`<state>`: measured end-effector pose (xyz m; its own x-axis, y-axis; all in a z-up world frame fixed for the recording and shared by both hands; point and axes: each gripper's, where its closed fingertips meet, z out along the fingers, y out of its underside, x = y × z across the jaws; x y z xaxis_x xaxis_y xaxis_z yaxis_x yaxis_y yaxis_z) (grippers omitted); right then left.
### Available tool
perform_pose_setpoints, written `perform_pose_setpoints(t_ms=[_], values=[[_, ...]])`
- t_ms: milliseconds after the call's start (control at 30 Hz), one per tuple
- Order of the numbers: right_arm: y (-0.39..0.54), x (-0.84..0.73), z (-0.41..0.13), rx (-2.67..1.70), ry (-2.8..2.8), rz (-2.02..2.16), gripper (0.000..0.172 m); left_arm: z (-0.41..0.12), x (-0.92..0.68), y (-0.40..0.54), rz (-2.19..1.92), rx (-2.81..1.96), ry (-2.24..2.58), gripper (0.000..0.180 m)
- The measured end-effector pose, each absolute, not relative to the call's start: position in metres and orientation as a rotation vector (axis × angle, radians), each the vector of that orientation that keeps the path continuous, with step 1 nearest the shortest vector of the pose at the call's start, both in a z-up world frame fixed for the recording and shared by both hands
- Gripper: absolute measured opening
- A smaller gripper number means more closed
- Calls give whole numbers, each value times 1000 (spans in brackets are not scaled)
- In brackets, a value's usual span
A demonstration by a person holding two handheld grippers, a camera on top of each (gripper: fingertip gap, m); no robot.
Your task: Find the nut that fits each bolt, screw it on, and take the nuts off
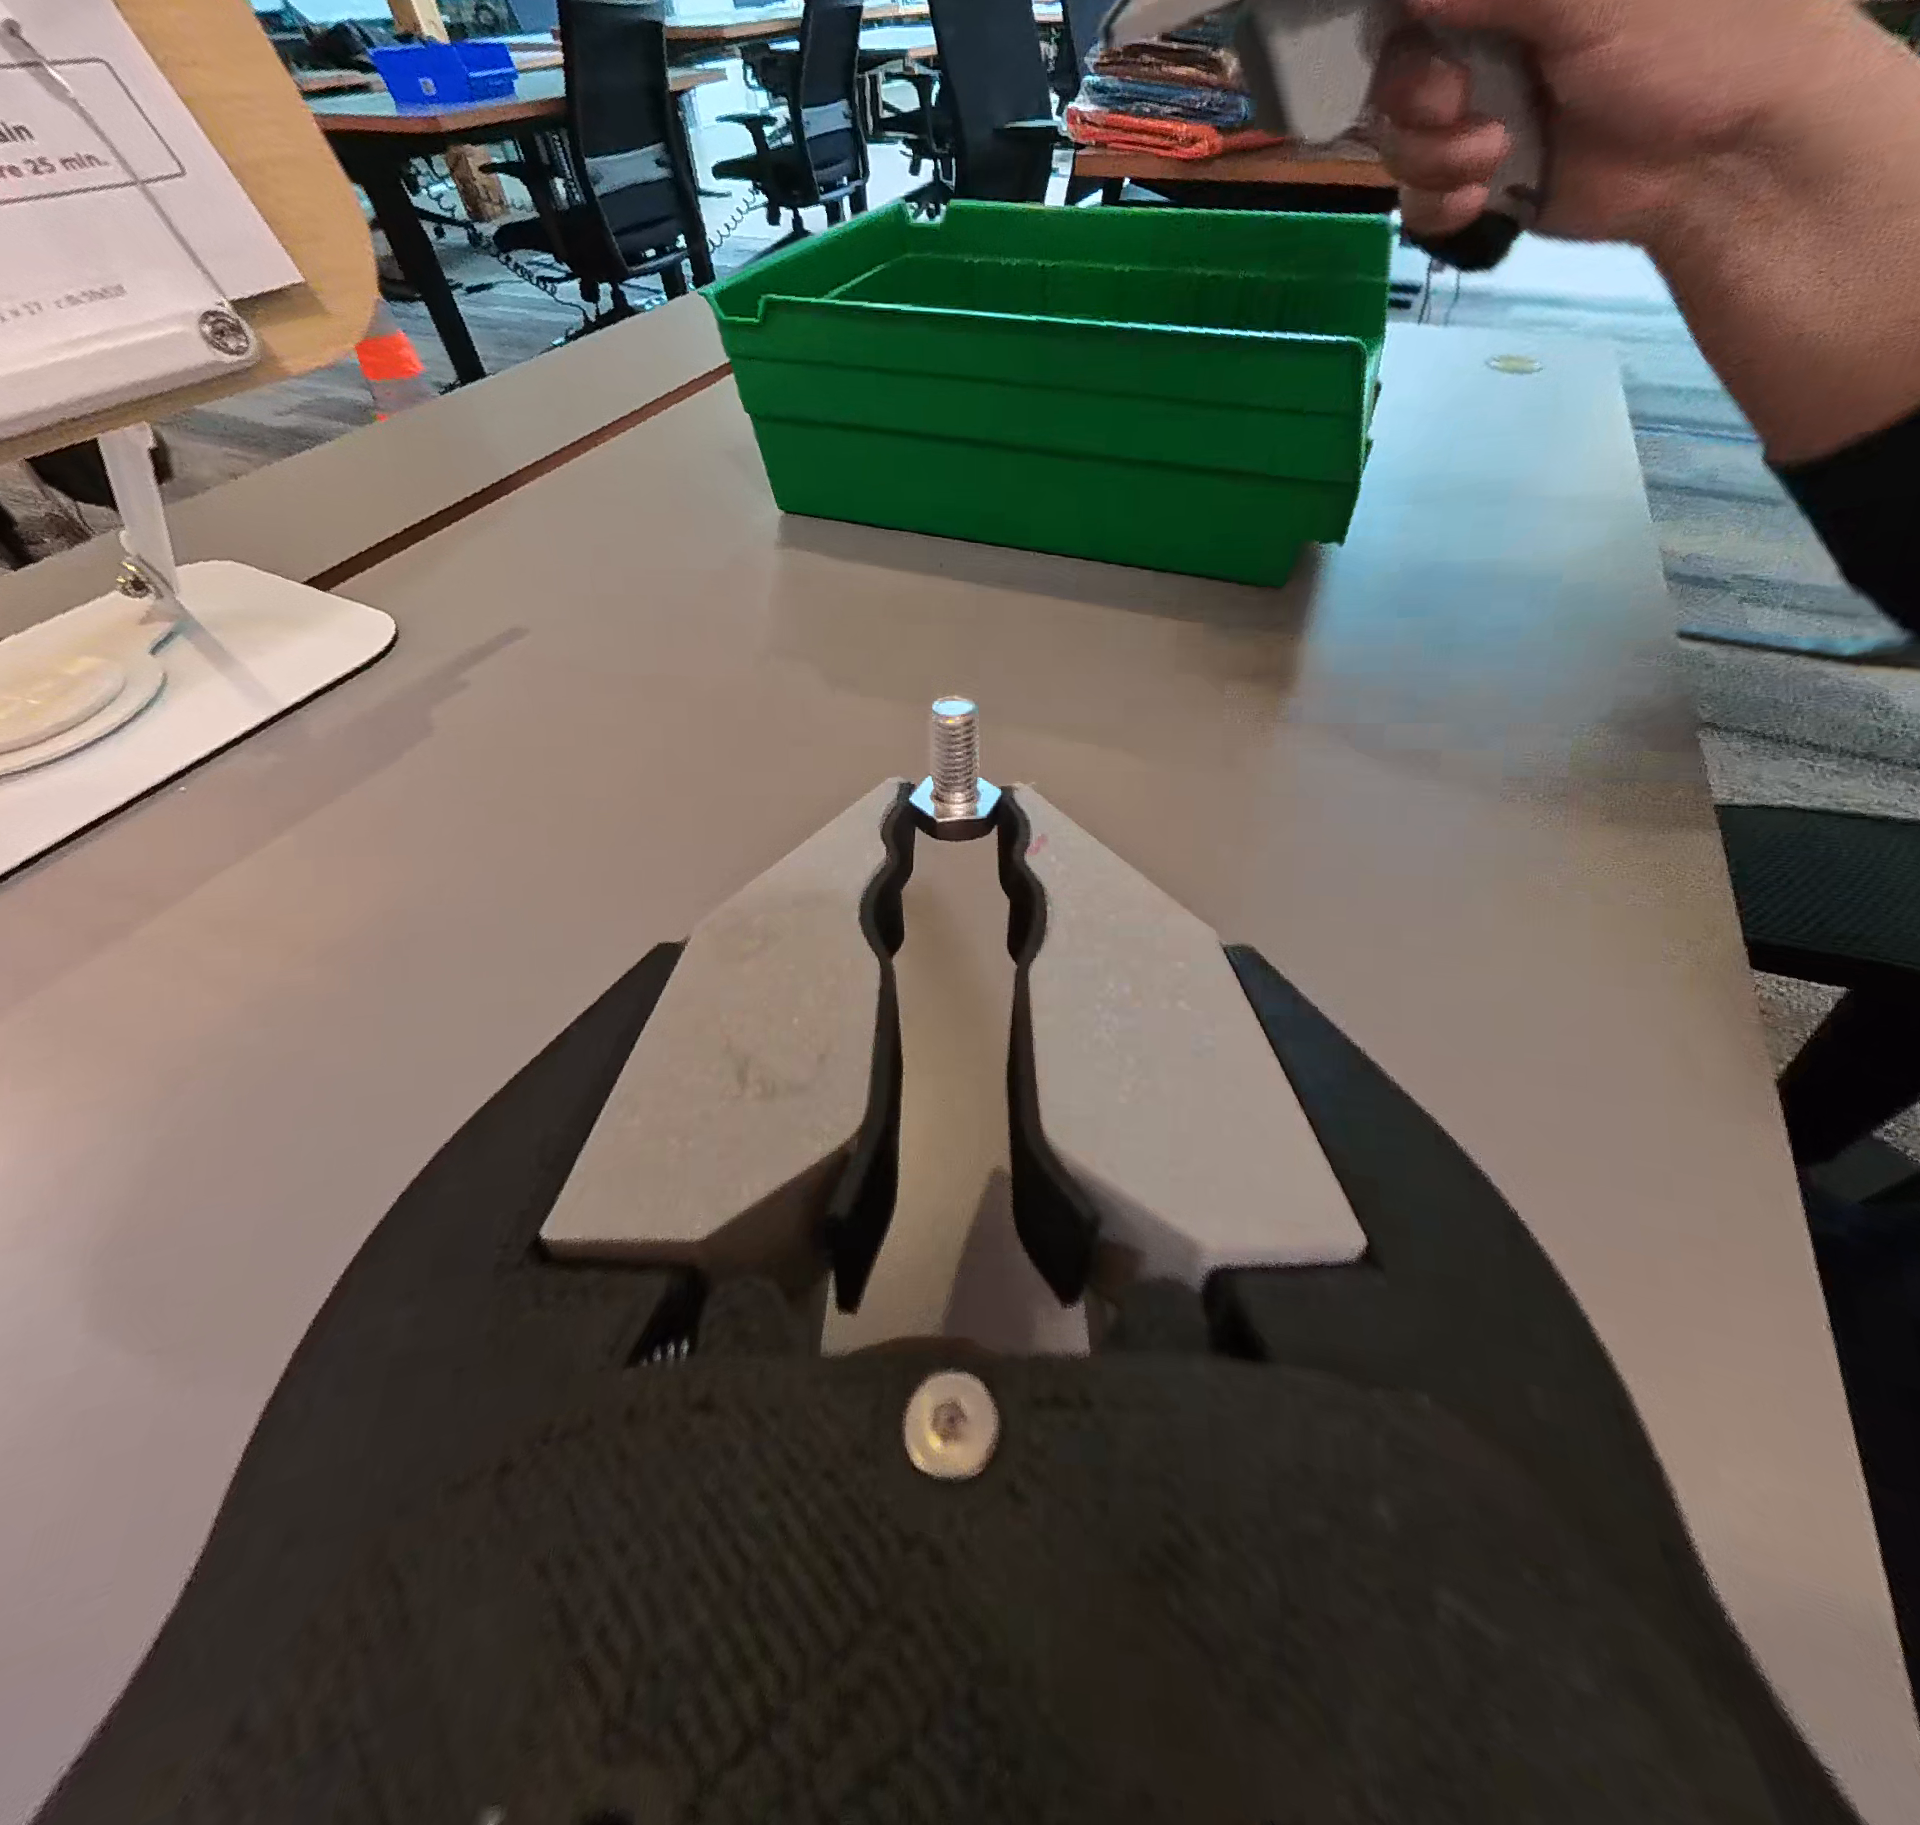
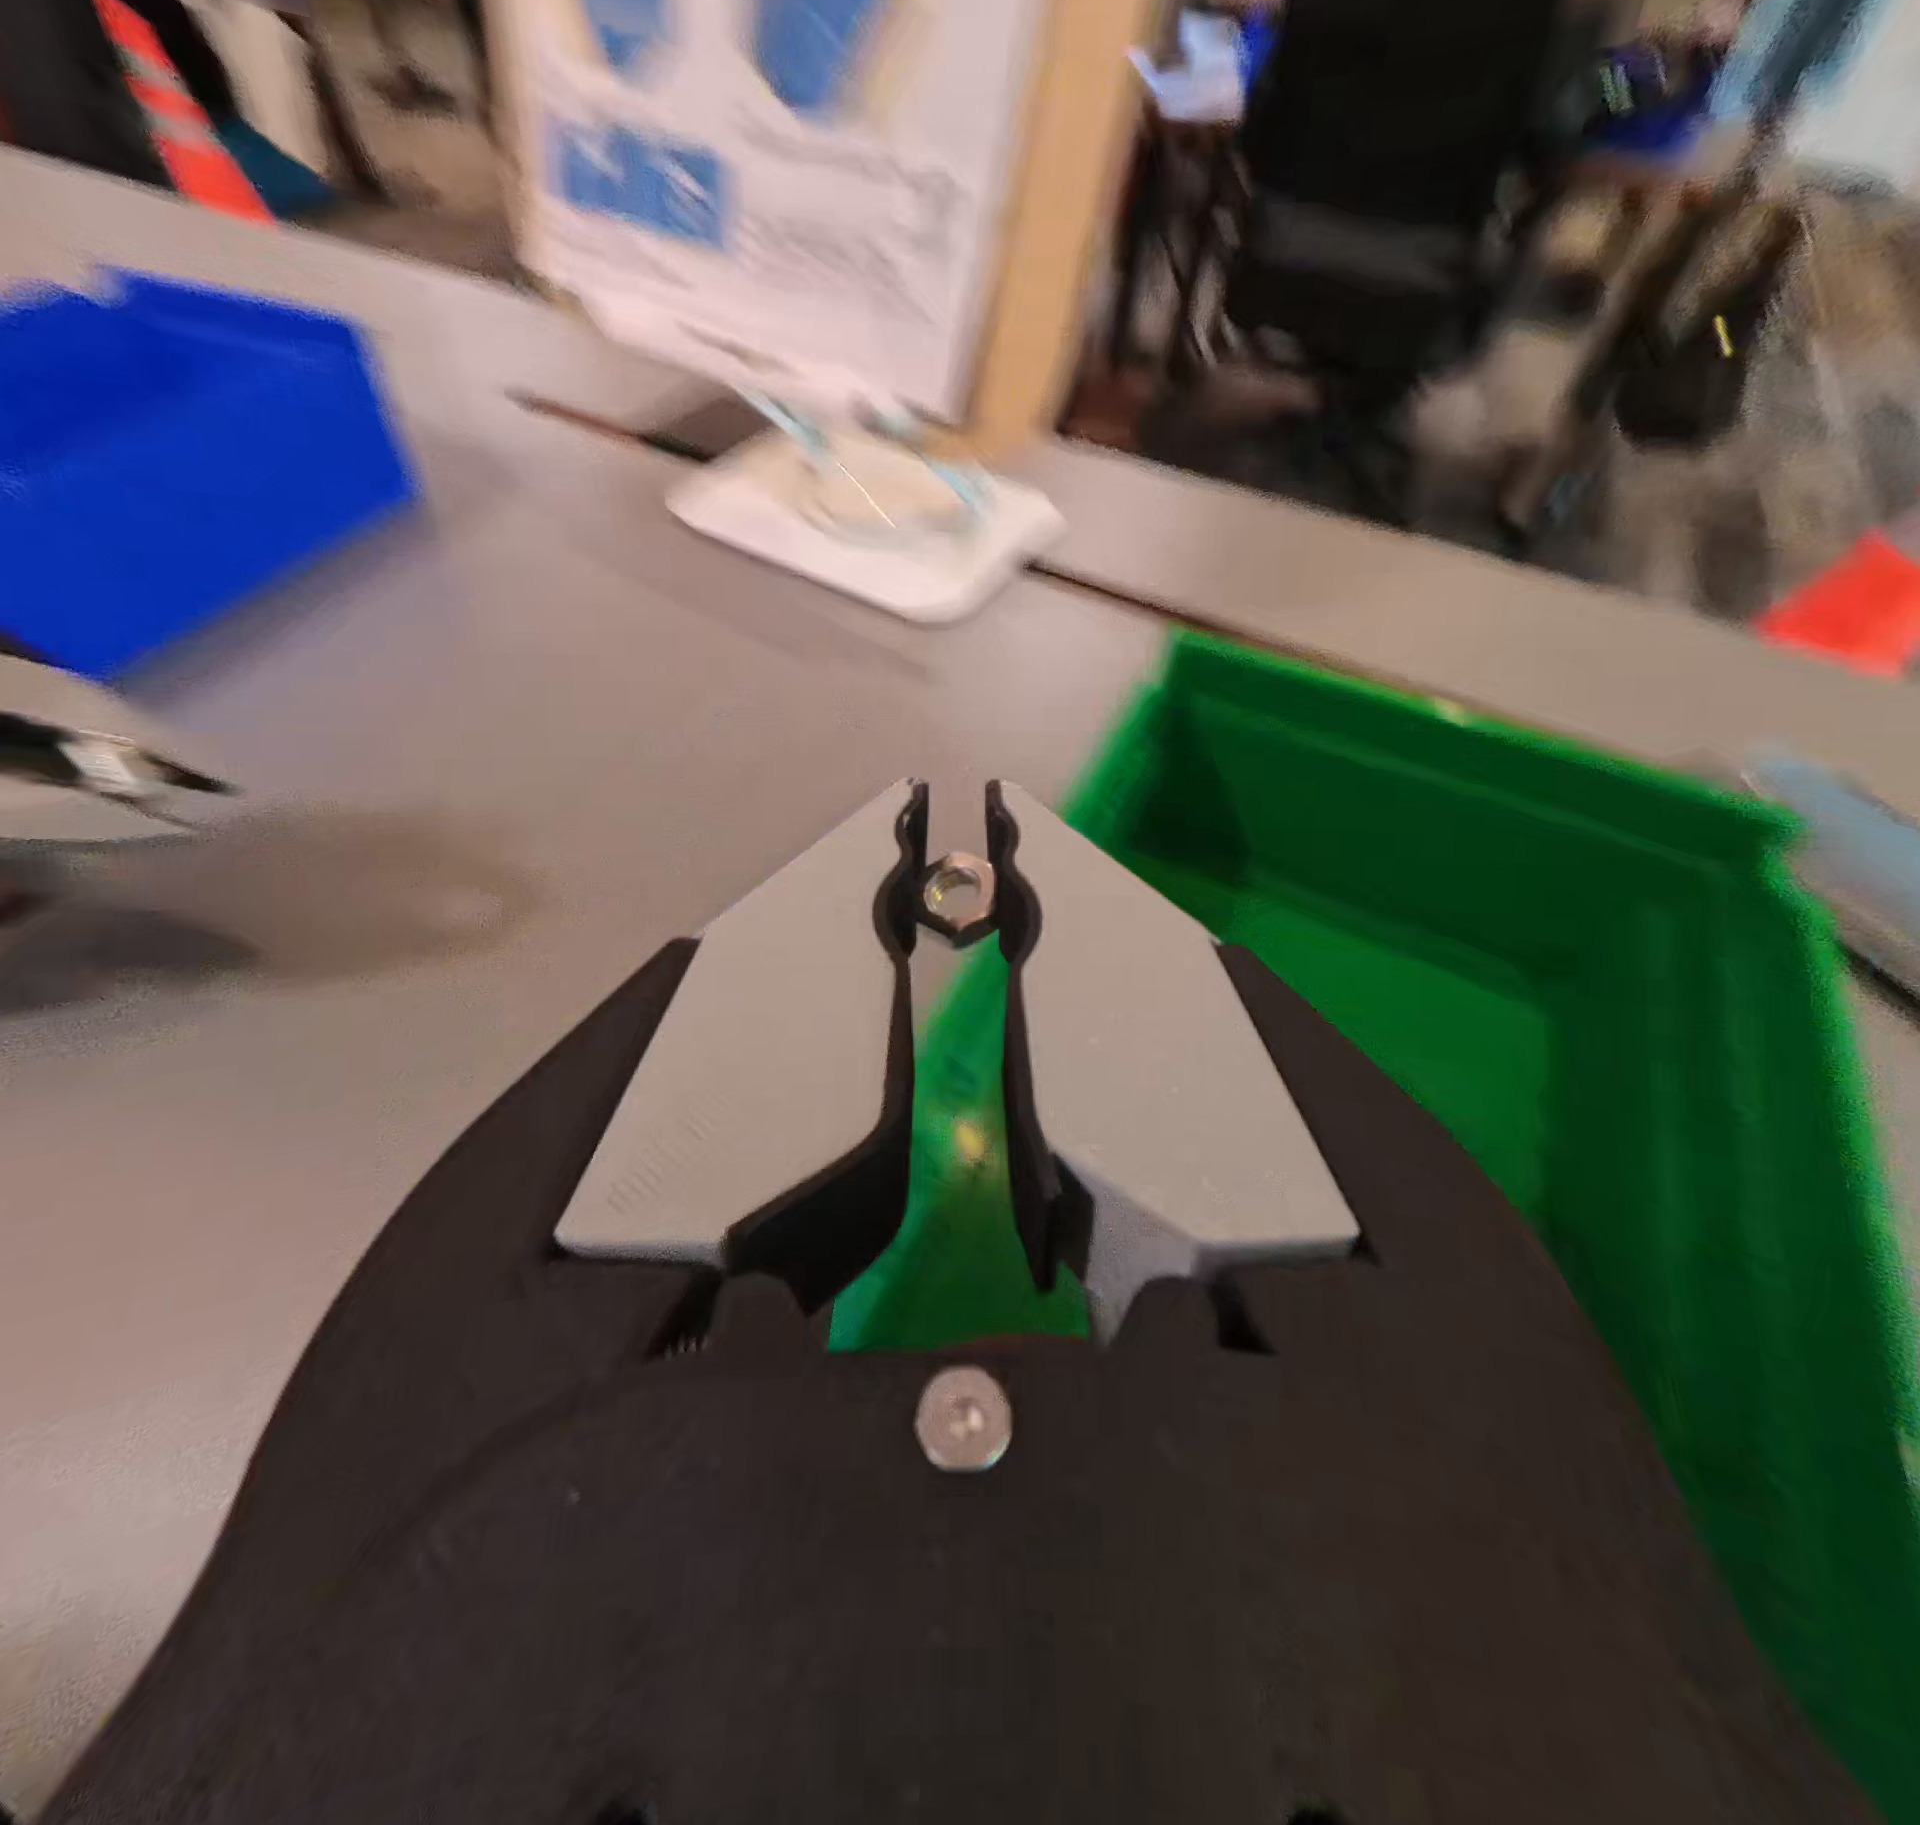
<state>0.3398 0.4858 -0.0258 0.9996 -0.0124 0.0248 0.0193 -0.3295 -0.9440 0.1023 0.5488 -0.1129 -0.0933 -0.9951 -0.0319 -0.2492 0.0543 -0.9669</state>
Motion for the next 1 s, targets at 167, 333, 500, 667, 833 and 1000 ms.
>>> perform_pose_setpoints(t_ms=[167,333,500,667,833,1000], values=[[490,431,-121,-2290,180,-4,8,-120,106,542,-1080,-1302,1527,13],[507,450,-175,-2443,245,40,21,-124,106,541,-1079,-1288,1542,14],[502,440,-126,-2286,217,-42,30,-126,107,542,-1124,-1312,1540,14],[479,304,-46,-2036,-129,139,29,-128,110,537,-1117,-1298,1558,13],[476,136,-49,-1930,-506,385,25,-126,112,524,-1106,-1241,1595,13],[519,98,-95,-1961,-453,450,29,-126,111,519,-1078,-1216,1605,14]])
